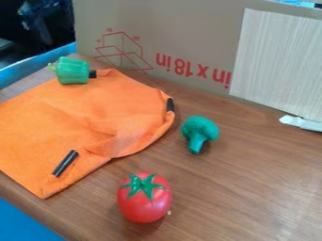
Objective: Move the green bell pepper on the top left edge of the cloth
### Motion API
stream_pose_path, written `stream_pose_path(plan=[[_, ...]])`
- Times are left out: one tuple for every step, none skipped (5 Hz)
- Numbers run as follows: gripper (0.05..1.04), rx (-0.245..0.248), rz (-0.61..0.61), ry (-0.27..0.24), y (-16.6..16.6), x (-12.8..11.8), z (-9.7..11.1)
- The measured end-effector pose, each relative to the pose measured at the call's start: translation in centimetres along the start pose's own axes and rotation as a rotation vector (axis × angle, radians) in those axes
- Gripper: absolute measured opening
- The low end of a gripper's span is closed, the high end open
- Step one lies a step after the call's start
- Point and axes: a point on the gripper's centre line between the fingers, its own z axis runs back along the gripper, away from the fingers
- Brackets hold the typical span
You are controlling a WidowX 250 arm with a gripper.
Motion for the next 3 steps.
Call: stream_pose_path(plan=[[1.000,0.019,-0.098,0.011,-0.8,-0.1,3.2],[1.000,0.071,-0.215,0.036,-1.1,-1.9,4.5],[1.000,0.105,-0.319,0.013,-1.2,-3.0,6.2]])
